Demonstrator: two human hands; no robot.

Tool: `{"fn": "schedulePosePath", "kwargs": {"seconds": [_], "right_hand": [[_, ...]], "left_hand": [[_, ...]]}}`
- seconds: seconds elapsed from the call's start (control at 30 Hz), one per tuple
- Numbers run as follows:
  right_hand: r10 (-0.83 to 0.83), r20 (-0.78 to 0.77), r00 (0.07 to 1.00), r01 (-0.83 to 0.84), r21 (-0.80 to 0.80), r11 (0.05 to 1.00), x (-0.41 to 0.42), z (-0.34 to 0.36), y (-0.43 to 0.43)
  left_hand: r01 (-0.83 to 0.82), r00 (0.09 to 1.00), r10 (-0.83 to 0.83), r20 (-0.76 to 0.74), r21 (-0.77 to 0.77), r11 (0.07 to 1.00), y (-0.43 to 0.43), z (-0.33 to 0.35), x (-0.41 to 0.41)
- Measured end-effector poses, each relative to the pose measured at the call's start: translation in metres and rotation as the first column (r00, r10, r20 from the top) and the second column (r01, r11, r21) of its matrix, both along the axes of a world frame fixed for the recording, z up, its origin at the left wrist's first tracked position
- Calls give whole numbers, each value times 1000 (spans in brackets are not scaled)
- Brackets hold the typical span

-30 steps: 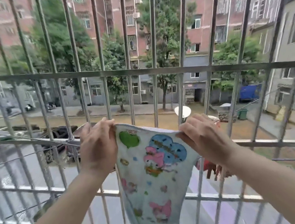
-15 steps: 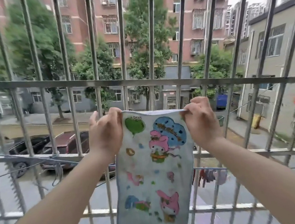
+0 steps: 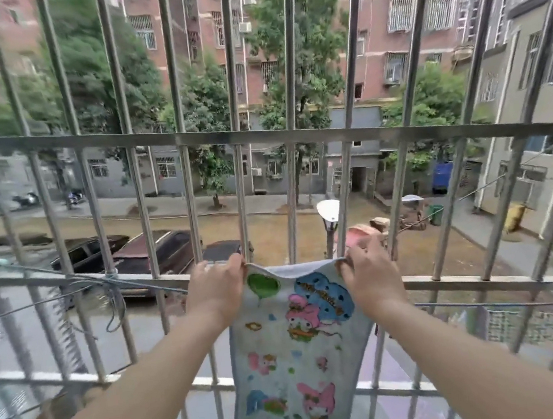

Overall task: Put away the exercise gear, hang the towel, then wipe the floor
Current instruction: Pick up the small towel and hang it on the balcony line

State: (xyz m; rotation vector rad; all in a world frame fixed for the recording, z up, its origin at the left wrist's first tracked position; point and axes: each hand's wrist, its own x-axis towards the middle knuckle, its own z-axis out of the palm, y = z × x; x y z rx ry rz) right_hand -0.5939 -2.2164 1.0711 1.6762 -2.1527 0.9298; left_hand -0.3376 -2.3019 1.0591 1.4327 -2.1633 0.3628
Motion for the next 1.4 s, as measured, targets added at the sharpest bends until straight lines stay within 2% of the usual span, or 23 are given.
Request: {"fn": "schedulePosePath", "kwargs": {"seconds": [0.1,0.23,0.33,0.4,0.5,0.6,0.7,0.87,0.97,1.0,1.07,1.13,1.2,1.27,1.33,1.4], "right_hand": [[-14,22,1000,13,61,998,-1,-12,-3],[-26,65,998,19,116,993,-1,-22,-11],[-42,105,994,26,152,988,-2,-28,-14],[-47,119,992,27,163,986,-3,-32,-16],[-43,160,986,17,157,987,-3,-36,-17],[-42,171,984,15,155,988,-3,-39,-16],[-43,166,985,18,149,989,-2,-40,-14],[-28,173,984,2,151,989,-4,-38,-12],[-28,173,984,3,146,989,-3,-35,-6],[-25,134,991,7,132,991,-3,-36,-3],[12,-105,994,-9,26,1000,-1,-38,1],[123,-365,923,-183,-133,974,3,-43,6],[264,-529,806,-376,-114,920,10,-52,12],[365,-535,762,-416,27,909,16,-64,17],[381,-467,798,-367,125,922,17,-74,19],[370,-410,833,-343,142,929,16,-79,21]], "left_hand": [[-6,999,4,40,47,999,6,-12,-2],[1,1000,-1,3,96,995,7,-24,-3],[85,980,-77,-184,36,996,6,-35,-3],[181,944,-195,-267,-77,980,10,-39,-4],[317,925,-360,-122,-275,908,20,-45,-5],[402,915,-386,115,-233,885,27,-54,-11],[390,905,-348,245,-149,909,25,-64,-17],[335,934,-325,147,-55,941,23,-67,-25],[329,937,-317,147,-65,942,23,-64,-29],[320,939,-310,149,-49,946,23,-64,-30],[302,944,-297,146,-7,953,22,-65,-30],[277,949,-280,143,37,960,23,-67,-31],[264,953,-269,143,52,963,26,-68,-31],[257,955,-265,134,70,964,28,-68,-31],[267,953,-278,117,100,958,27,-67,-29],[298,945,-312,102,134,945,27,-62,-26]]}}
